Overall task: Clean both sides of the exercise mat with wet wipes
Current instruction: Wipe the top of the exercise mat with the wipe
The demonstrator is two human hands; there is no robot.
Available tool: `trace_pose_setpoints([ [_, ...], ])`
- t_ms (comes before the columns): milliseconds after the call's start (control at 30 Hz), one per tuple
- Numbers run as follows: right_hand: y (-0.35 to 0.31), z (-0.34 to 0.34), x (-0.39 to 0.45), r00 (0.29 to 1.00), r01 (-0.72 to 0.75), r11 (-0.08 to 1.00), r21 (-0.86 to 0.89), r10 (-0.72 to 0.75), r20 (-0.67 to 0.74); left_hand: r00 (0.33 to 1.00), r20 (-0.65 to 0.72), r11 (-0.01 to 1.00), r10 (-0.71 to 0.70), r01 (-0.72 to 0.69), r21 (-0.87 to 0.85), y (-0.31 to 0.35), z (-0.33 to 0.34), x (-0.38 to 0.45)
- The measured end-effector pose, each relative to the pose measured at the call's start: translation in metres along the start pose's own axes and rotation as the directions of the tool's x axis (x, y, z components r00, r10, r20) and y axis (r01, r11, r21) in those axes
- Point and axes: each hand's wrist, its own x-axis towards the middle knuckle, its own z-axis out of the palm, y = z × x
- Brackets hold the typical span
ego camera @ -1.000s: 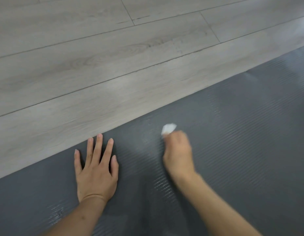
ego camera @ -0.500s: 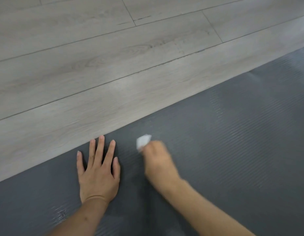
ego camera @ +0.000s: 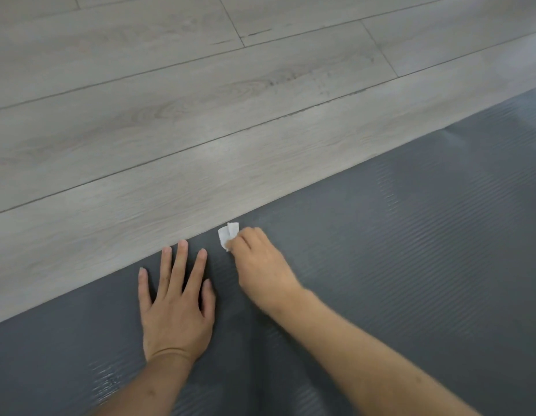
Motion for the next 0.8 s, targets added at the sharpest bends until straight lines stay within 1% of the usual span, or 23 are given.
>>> trace_pose_setpoints([
  [33,0.025,-0.012,0.001,1.0,0.011,1.0,-0.018,-0.012,-0.022,1.0,0.001,1.0,-0.002,0.002,0.003,0.0,0.0,0.0],
  [67,0.058,-0.03,0.003,0.998,-0.037,0.997,-0.064,0.033,-0.059,1.0,0.003,1.0,-0.004,0.004,0.006,-0.001,0.0,0.0],
  [100,0.096,-0.049,0.005,0.983,-0.138,0.983,-0.121,0.121,-0.138,1.0,0.005,1.0,-0.005,0.005,0.005,-0.001,0.0,0.0],
  [133,0.135,-0.071,0.006,0.94,-0.289,0.942,-0.168,0.246,-0.238,1.0,0.005,1.0,-0.005,0.005,0.003,0.0,0.0,0.0],
  [167,0.167,-0.088,0.005,0.871,-0.439,0.884,-0.162,0.374,-0.319,1.0,0.006,1.0,-0.006,0.006,0.003,0.0,0.0,0.0],
  [233,0.185,-0.102,0.005,0.738,-0.616,0.783,-0.089,0.534,-0.412,1.0,0.014,1.0,-0.009,0.009,0.011,0.001,0.0,0.001],
  [267,0.169,-0.095,0.007,0.714,-0.637,0.768,-0.074,0.55,-0.434,1.0,0.019,1.0,-0.011,0.01,0.01,0.0,0.0,0.001],
  [300,0.142,-0.079,0.009,0.731,-0.612,0.788,-0.061,0.535,-0.424,1.0,0.02,1.0,-0.014,0.014,0.008,0.0,-0.001,0.001],
  [333,0.107,-0.06,0.006,0.789,-0.536,0.843,-0.036,0.486,-0.375,1.0,0.017,1.0,-0.015,0.015,0.008,0.0,0.0,0.001],
  [367,0.067,-0.038,-0.001,0.869,-0.426,0.904,-0.027,0.4,-0.292,1.0,0.013,1.0,-0.014,0.014,0.009,0.0,-0.001,0.001],
  [400,0.028,-0.018,-0.013,0.944,-0.281,0.959,-0.027,0.271,-0.189,1.0,0.007,1.0,-0.013,0.013,0.006,0.001,-0.001,0.001],
  [433,-0.002,-0.006,-0.026,0.986,-0.137,0.99,-0.023,0.134,-0.094,1.0,0.002,1.0,-0.014,0.014,0.001,0.001,-0.001,0.001],
  [467,-0.009,-0.004,-0.035,0.999,-0.031,0.999,-0.008,0.031,-0.018,1.0,-0.001,1.0,-0.016,0.016,-0.005,0.001,-0.002,0.001],
  [500,0.005,-0.011,-0.038,1.0,0.01,1.0,-0.003,-0.01,-0.001,1.0,-0.001,1.0,-0.016,0.016,-0.006,0.001,-0.002,0.0],
  [533,0.033,-0.024,-0.038,0.999,-0.028,0.999,-0.043,0.026,-0.029,1.0,0.0,1.0,-0.014,0.014,-0.002,0.002,-0.002,0.0],
  [567,0.066,-0.039,-0.038,0.989,-0.132,0.987,-0.09,0.125,-0.076,1.0,0.003,1.0,-0.014,0.014,0.001,0.002,-0.002,0.0],
  [600,0.102,-0.057,-0.038,0.955,-0.276,0.951,-0.138,0.255,-0.155,1.0,0.005,1.0,-0.013,0.013,0.004,0.002,-0.001,0.001],
  [633,0.136,-0.074,-0.041,0.895,-0.418,0.894,-0.161,0.375,-0.242,1.0,0.006,1.0,-0.012,0.012,0.008,0.002,-0.001,0.002],
  [667,0.158,-0.086,-0.045,0.833,-0.517,0.844,-0.144,0.457,-0.313,1.0,0.007,1.0,-0.013,0.013,0.013,0.002,-0.001,0.001],
  [700,0.164,-0.09,-0.046,0.779,-0.578,0.809,-0.107,0.507,-0.369,1.0,0.006,1.0,-0.011,0.01,0.016,0.002,-0.001,0.001],
  [733,0.152,-0.085,-0.045,0.75,-0.606,0.79,-0.099,0.525,-0.404,1.0,0.007,1.0,-0.009,0.009,0.02,0.001,-0.001,0.001],
  [767,0.129,-0.07,-0.045,0.761,-0.591,0.801,-0.096,0.513,-0.398,1.0,0.008,1.0,-0.008,0.008,0.021,0.001,-0.001,0.0],
  [800,0.095,-0.05,-0.048,0.808,-0.529,0.845,-0.083,0.471,-0.353,1.0,0.007,1.0,-0.006,0.006,0.021,0.001,-0.001,0.001],
])
